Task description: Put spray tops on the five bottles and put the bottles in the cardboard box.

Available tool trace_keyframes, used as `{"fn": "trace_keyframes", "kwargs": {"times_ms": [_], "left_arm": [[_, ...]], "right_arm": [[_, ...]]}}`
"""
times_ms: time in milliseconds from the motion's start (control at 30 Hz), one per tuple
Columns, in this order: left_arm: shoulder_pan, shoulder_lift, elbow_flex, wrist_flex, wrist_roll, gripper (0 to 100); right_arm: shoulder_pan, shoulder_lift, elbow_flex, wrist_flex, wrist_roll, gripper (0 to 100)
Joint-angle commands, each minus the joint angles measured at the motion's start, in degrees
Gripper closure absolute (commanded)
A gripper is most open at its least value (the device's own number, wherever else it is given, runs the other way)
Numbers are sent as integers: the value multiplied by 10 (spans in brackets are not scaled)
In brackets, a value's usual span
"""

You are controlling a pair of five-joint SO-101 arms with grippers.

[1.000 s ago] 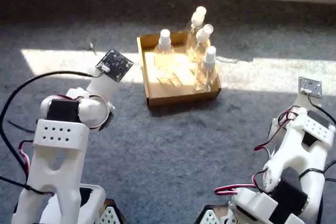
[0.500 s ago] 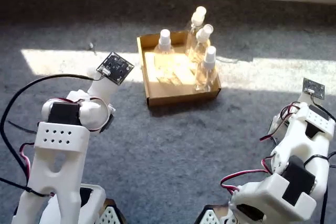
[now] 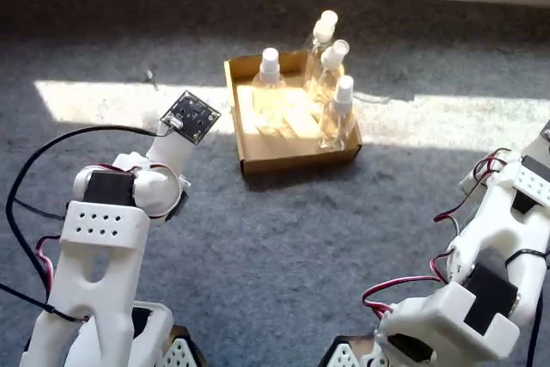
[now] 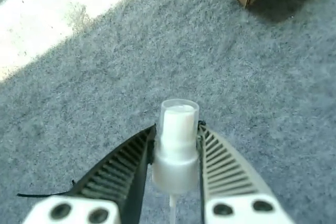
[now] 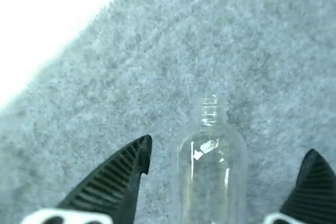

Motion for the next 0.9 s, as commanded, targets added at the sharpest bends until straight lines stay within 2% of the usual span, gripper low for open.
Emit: {"fn": "trace_keyframes", "kwargs": {"times_ms": [0,200,500,867], "left_arm": [[7,-14,-1,-16,0,996],[7,-14,-3,-14,0,996],[7,-14,-3,-16,0,996],[7,-14,-3,-18,0,996]], "right_arm": [[11,-1,-27,0,-5,626],[9,2,-26,-36,-5,627],[9,129,-30,-51,-5,627],[9,135,-64,-49,-5,632]]}}
